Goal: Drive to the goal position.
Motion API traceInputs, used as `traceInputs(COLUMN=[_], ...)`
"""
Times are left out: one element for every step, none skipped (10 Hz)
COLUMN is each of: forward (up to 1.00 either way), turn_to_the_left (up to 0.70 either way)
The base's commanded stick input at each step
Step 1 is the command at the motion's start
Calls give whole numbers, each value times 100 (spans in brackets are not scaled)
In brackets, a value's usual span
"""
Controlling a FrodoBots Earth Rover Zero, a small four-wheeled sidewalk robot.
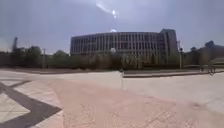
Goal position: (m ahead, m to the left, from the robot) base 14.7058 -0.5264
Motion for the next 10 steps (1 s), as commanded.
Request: traceInputs(forward=[70,70,70,70,70,70,70,70,70,70], turn_to_the_left=[0,0,0,0,0,0,0,0,0,0])
